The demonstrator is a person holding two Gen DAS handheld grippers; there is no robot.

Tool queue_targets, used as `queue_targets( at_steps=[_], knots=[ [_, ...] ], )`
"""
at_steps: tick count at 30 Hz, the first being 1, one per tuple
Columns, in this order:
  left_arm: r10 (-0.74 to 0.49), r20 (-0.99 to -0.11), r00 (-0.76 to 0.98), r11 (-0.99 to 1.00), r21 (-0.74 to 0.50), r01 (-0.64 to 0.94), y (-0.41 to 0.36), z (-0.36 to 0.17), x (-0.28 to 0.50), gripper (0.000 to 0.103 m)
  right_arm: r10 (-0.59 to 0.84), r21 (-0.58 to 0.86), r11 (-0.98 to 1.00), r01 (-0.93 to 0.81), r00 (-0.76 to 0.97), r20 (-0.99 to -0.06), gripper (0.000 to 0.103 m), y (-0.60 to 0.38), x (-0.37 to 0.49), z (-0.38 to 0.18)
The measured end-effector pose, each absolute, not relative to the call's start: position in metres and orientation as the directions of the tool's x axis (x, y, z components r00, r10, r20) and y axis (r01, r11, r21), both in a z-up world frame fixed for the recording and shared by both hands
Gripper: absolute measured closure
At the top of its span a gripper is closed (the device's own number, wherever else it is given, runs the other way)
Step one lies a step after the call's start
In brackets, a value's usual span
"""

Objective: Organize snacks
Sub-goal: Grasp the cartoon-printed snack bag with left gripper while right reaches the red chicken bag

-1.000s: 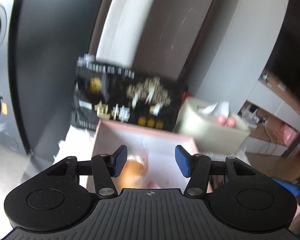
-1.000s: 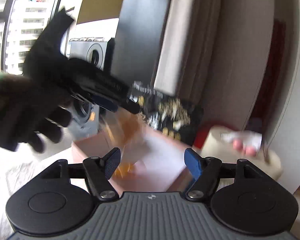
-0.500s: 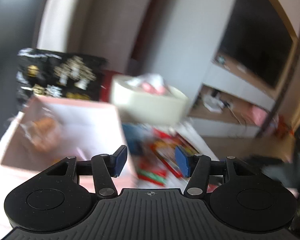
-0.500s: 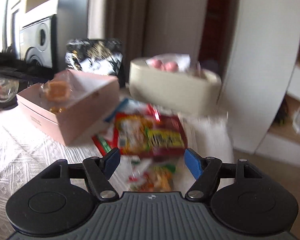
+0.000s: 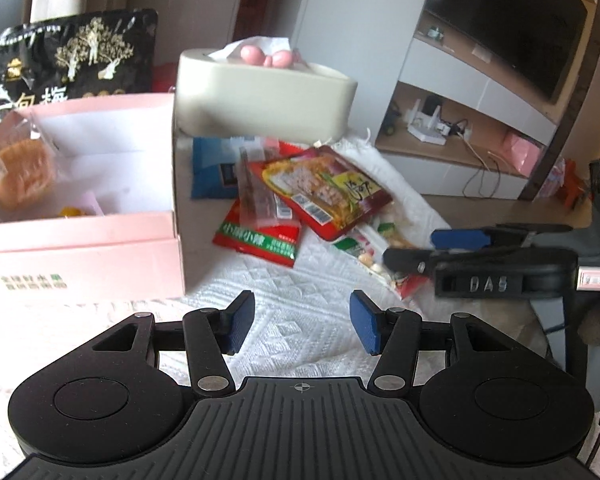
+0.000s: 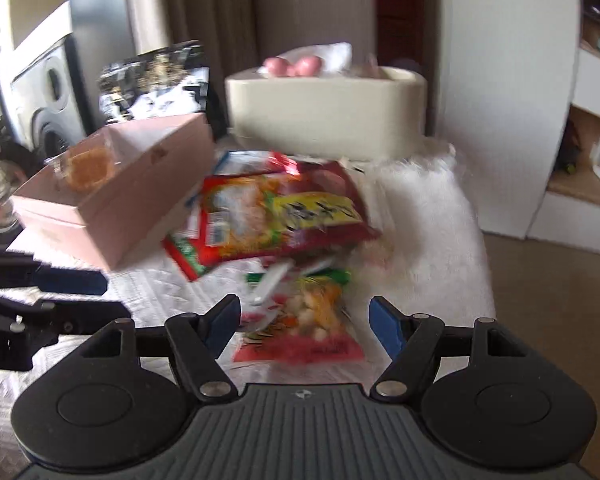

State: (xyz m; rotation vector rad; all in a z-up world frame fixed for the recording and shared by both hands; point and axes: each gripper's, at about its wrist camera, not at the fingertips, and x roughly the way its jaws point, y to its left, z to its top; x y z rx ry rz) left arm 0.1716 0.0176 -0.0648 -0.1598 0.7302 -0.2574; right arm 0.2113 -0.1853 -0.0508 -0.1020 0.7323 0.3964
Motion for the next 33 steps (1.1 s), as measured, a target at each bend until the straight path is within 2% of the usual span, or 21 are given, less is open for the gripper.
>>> queue_targets(
  at_steps=[4,9,12,18,23,28,30,33],
  knots=[
    [-0.304,-0.626,0.718,0.952,-0.226,0.205,0.014,-0.07,0.174,0.045,0.241,-0.01,0.947,-0.322,0.727,-0.643,0.031,-0.191,0.211,-0.051],
    [-0.289,-0.651,0.702,0.954,-0.258,0.153,0.016,-0.073,0.196,0.045,0.343,0.102,0.921,-0.377,0.656,-0.672,0.031,-0.195,0.213,-0.056],
    [-0.311,-0.647,0.696,0.945,-0.291,0.151,0.017,-0.073,0.197,0.045,0.34,0.084,0.918,-0.388,0.657,-0.673,0.031,-0.189,0.213,-0.057],
    [-0.324,-0.64,0.697,0.935,-0.328,0.134,0.022,-0.068,0.191,0.045,0.337,0.066,0.907,-0.416,0.622,-0.707,0.042,-0.179,0.212,-0.057],
    [-0.329,-0.589,0.738,0.92,-0.377,0.109,0.037,-0.05,0.178,0.045,0.473,0.202,0.852,-0.482,0.546,-0.692,0.043,-0.172,0.197,-0.045],
    [-0.273,-0.585,0.764,0.931,-0.362,0.056,0.054,-0.04,0.164,0.045,0.668,0.355,0.685,-0.637,0.353,-0.655,0.04,-0.152,0.17,-0.036],
    [-0.256,-0.593,0.763,0.933,-0.358,0.035,0.06,-0.039,0.159,0.045,0.653,0.299,0.701,-0.648,0.415,-0.633,0.036,-0.151,0.164,-0.027],
    [-0.248,-0.612,0.751,0.935,-0.354,0.019,0.061,-0.042,0.154,0.045,0.543,0.204,0.813,-0.545,0.582,-0.606,0.032,-0.16,0.173,-0.017]
  ],
)
